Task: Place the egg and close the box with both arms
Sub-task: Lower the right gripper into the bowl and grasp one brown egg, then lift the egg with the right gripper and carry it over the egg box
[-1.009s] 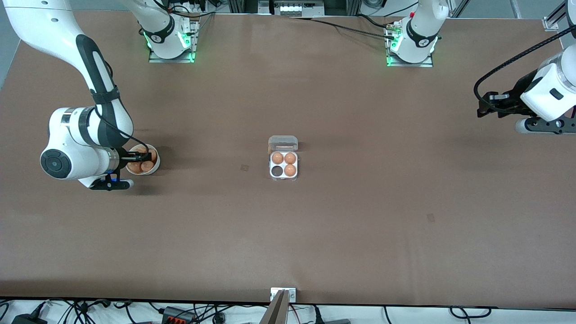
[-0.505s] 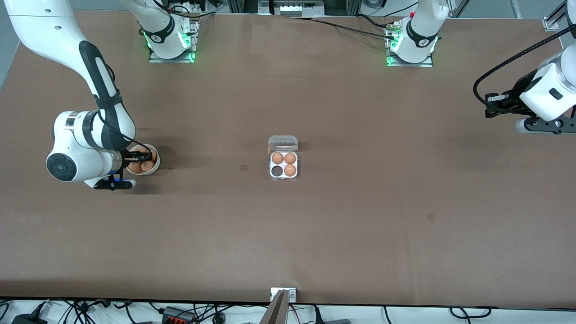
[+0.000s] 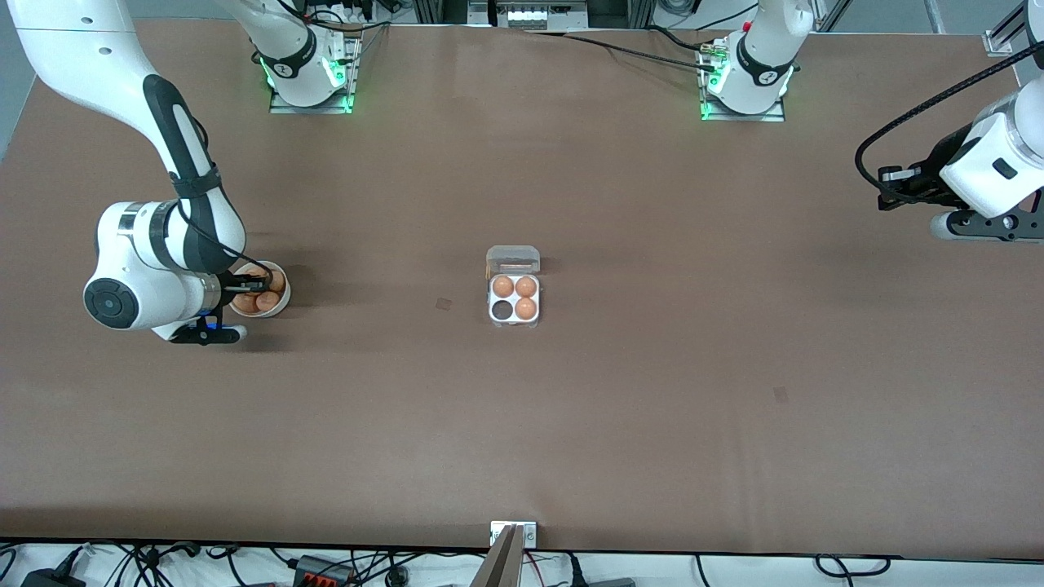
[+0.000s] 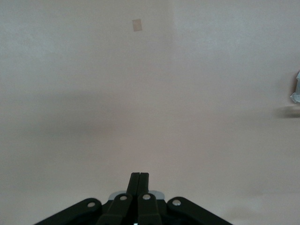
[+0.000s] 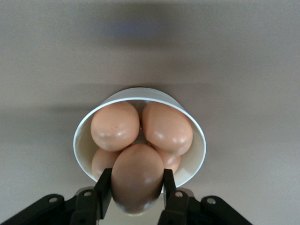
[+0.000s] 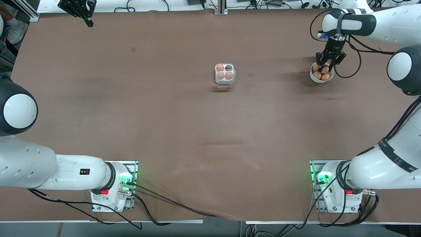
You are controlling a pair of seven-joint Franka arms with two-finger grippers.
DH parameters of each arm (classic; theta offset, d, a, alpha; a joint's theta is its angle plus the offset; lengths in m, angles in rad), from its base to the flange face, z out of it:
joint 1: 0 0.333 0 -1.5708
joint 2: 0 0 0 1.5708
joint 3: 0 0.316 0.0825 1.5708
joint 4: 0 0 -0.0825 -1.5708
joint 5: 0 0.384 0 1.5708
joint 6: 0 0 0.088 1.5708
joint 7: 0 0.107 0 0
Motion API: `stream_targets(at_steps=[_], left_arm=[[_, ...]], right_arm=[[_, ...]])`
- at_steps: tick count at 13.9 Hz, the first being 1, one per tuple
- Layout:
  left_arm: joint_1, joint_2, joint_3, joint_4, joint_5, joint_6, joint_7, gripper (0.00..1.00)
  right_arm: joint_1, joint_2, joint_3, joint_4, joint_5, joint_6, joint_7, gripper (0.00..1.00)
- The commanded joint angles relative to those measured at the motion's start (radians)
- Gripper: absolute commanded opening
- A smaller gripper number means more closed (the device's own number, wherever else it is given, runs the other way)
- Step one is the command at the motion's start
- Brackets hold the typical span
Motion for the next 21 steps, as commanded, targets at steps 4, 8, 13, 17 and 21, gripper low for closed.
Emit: stream_targets(at_steps=[4,8,13,17,21], left_arm=[[-0.005,0.003,0.000,0.020,0.011,-0.026,0.027,0.00],[-0.007,0.003,0.000,0.020,0.011,-0.026,0.024,0.00],[-0.007,0.003,-0.002,0.020,0.011,-0.028,0.022,0.01],[-0.007,0.003,-0.010,0.020,0.010,-0.032,0.022,0.01],[-0.005,0.003,-0.016,0.020,0.010,-0.046,0.025,0.01]], right_arm=[[-0.002,-0.016,0.005,0.102,0.007,-0.089,-0.013,0.20],[0.042,-0.016,0.052,0.311,0.016,-0.279,0.000,0.18],[0.183,0.022,0.138,0.377,0.097,-0.140,0.052,0.14],[0.343,0.134,0.138,0.506,0.099,-0.048,0.226,0.14],[0.479,0.191,0.138,0.514,0.099,0.041,0.424,0.14]])
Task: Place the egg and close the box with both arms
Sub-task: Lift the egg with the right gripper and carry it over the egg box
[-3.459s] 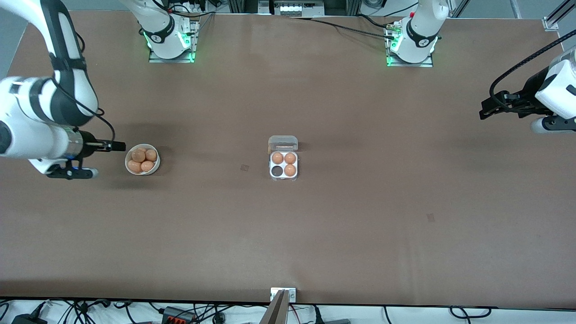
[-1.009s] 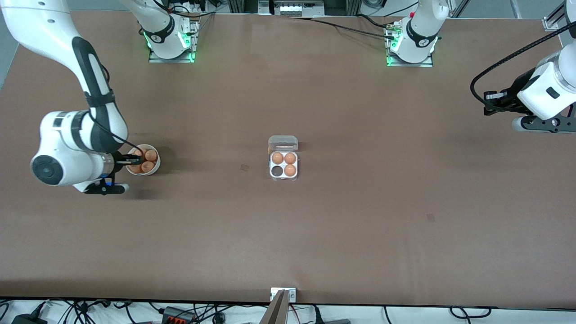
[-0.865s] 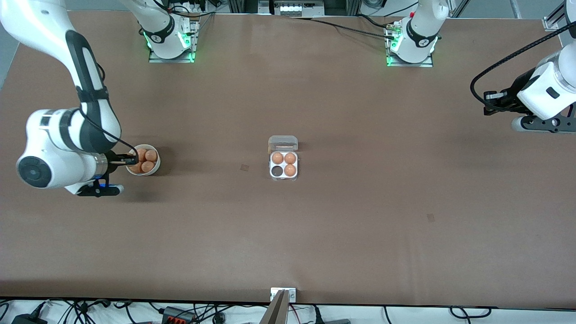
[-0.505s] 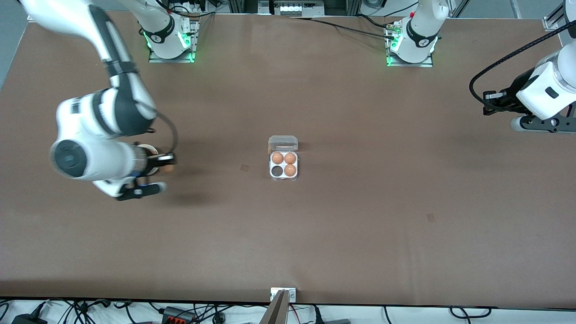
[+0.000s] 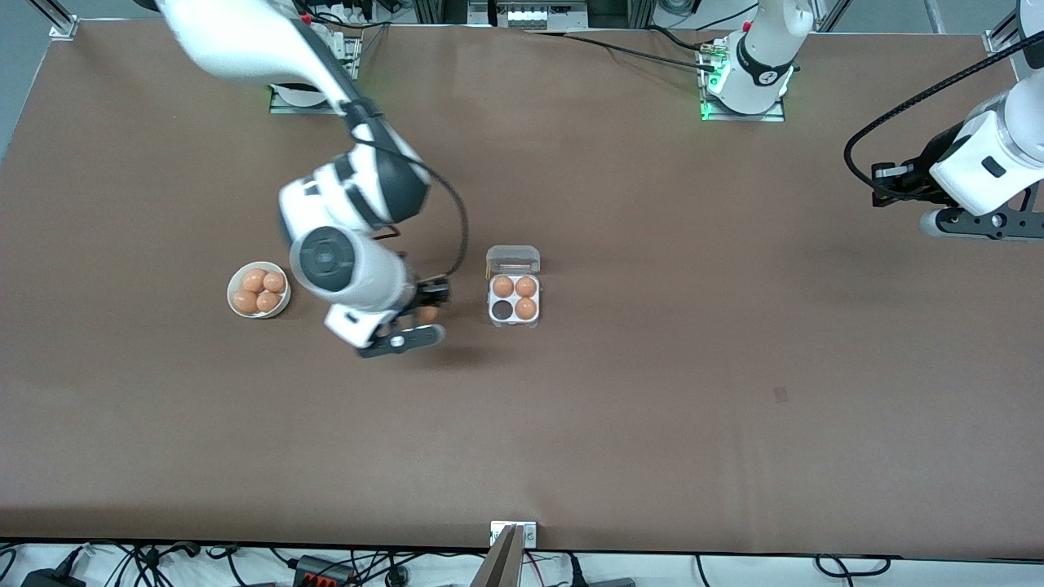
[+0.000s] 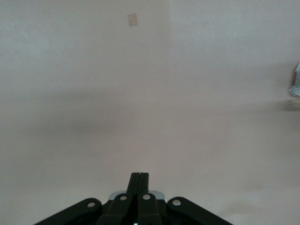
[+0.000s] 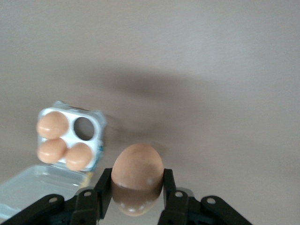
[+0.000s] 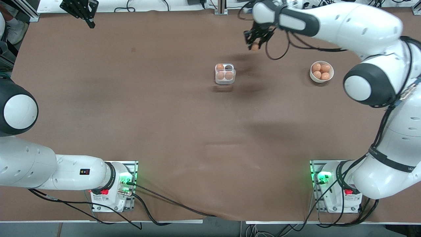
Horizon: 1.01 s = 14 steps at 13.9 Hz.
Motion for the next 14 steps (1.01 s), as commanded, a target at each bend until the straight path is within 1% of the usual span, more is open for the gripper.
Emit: stream_targets(at_steps=[1,3,4,8,10,14], left_arm=[[-0.001,0.003,-0.004,0.019,0.010,-0.025,0.021,0.01],[-0.001,0.003,-0.004,0.019,0.010,-0.027,0.023,0.01],[-0.001,0.003,-0.004,0.021,0.008,-0.037,0.024,0.01],[-0.001,0.003,-0.004,0.019,0.008,-0.038,0.024,0.01],[-0.001,0.003,-0.016,0.021,0.008,-0.038,0.024,0.01],[-0.001,0.003,-0.016,0.019,0.008,-0.038,0.023,0.01]], right_arm=[[0.087,0.055,-0.008,0.040,0.009,0.064,0.132,0.14],[0.102,0.079,-0.008,0.040,0.011,0.121,0.189,0.14],[0.130,0.108,-0.008,0.040,0.011,0.171,0.199,0.14],[0.141,0.162,-0.006,0.041,0.011,0.244,0.209,0.14],[0.150,0.171,-0.006,0.040,0.009,0.249,0.210,0.14],[0.148,0.185,-0.006,0.040,0.009,0.239,0.207,0.15]])
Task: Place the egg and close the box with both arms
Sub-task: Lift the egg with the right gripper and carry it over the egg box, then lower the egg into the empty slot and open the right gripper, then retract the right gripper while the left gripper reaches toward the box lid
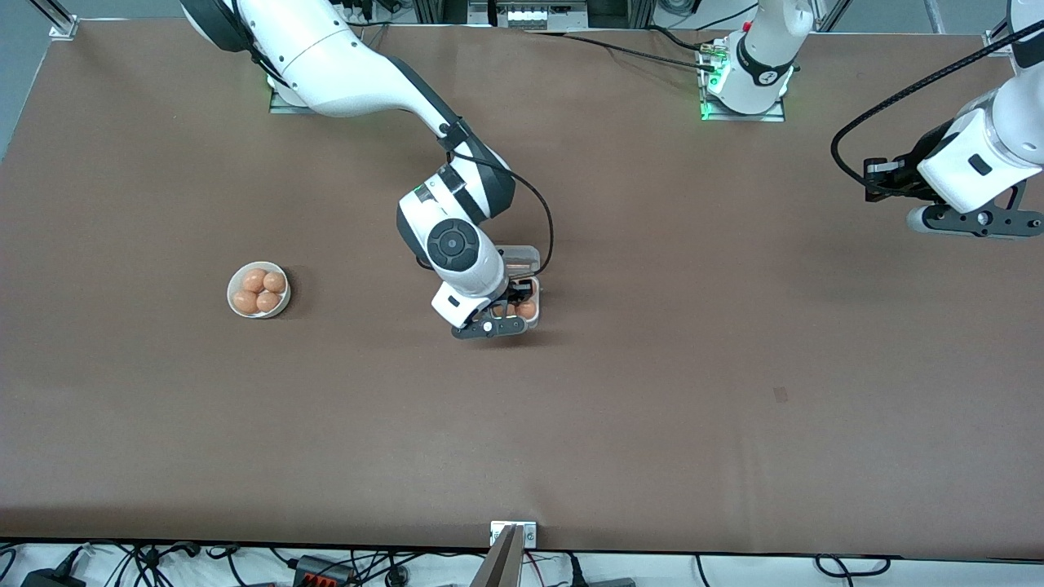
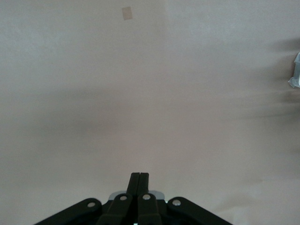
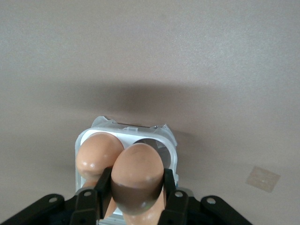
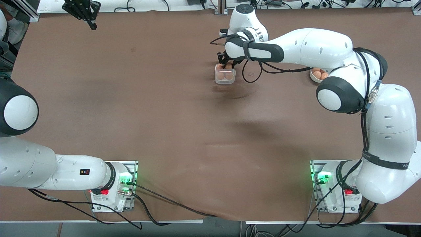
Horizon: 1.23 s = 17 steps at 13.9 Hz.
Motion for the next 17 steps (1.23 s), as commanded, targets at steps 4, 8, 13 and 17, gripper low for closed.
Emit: stream_targets(at_steps=[4,8,13,17], left_arm=[[0.000,0.003,-0.004,0.020,0.008,-0.019,0.017,0.01],[0.000,0.003,-0.004,0.020,0.007,-0.019,0.017,0.01],[-0.008,0.003,-0.022,0.020,0.004,-0.020,0.011,0.01],[-0.025,0.004,-0.059,0.020,-0.068,-0.032,0.003,0.00]], right_arm=[[0.007,0.019,-0.006,0.026,0.006,-0.021,0.012,0.39],[0.007,-0.019,-0.013,0.053,0.006,-0.073,0.033,1.00],[-0.021,-0.181,-0.112,0.116,-0.003,-0.273,0.023,1.00],[-0.087,-0.298,-0.219,0.115,-0.002,-0.414,-0.045,1.00]])
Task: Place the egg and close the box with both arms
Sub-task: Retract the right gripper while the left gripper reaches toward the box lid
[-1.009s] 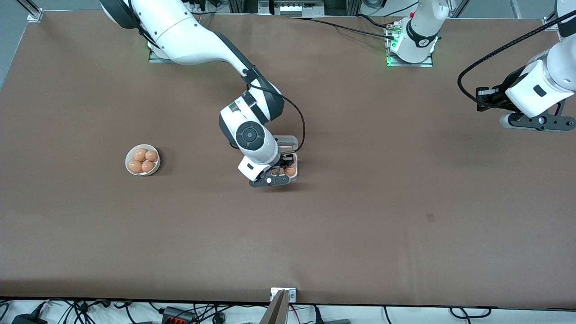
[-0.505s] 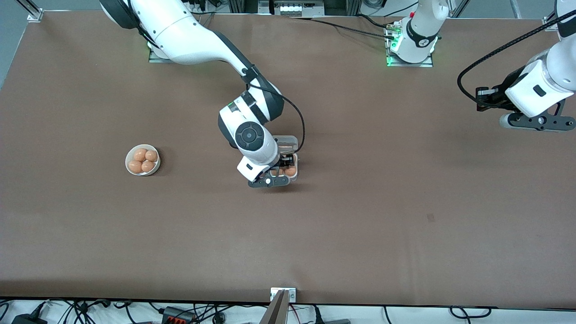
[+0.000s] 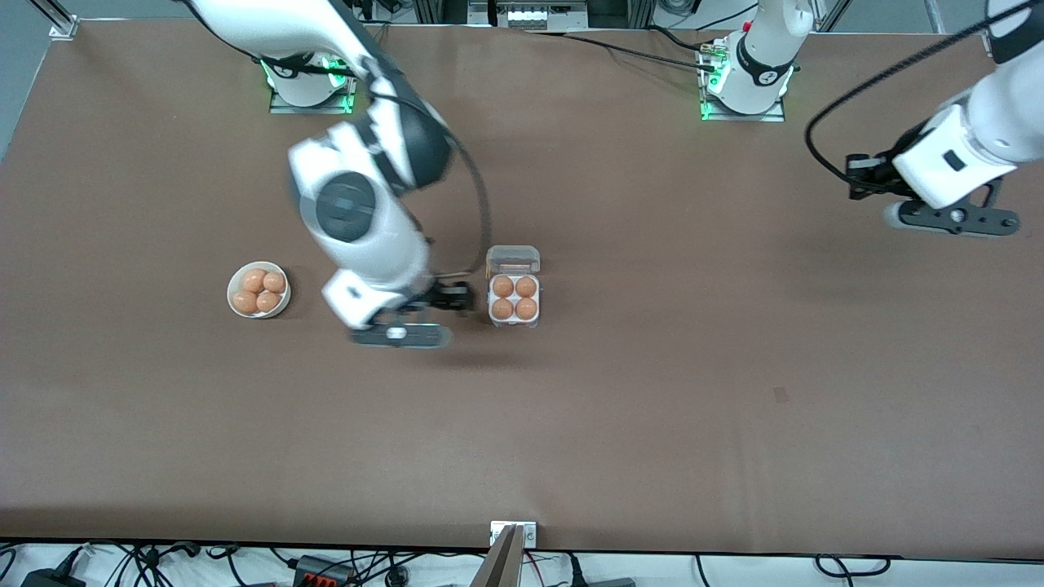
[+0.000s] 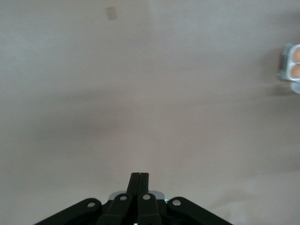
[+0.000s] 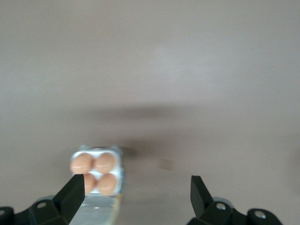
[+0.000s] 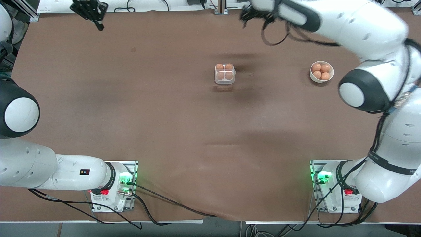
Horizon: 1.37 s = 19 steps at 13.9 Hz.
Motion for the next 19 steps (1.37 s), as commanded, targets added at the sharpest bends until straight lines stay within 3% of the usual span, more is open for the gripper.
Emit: stream_targets(at_steps=[1,3,9,12,15,19], left_arm=[[-0.014,0.009,-0.032,0.020,-0.051,-0.029,0.001,0.00],[-0.020,0.012,-0.056,0.020,-0.057,-0.029,-0.032,0.00],[-0.039,0.046,-0.173,0.020,-0.141,-0.024,-0.183,0.00],[-0.063,0.076,-0.202,0.021,-0.141,-0.017,-0.218,0.00],[-0.126,0.150,-0.207,0.110,-0.141,0.011,-0.325,0.00],[-0.276,0.254,-0.205,0.156,-0.128,0.063,-0.452,0.00]], right_arm=[[-0.063,-0.069,-0.044,-0.028,0.001,-0.043,-0.074,1.00],[-0.128,-0.097,-0.071,-0.028,0.001,-0.082,-0.114,1.00],[-0.369,-0.149,-0.070,-0.029,0.013,-0.103,-0.339,1.00],[-0.448,-0.264,-0.062,-0.104,0.002,-0.106,-0.361,1.00],[-0.549,-0.310,-0.010,-0.118,-0.013,-0.164,-0.471,1.00],[-0.549,-0.356,0.007,-0.150,-0.091,-0.231,-0.516,1.00]])
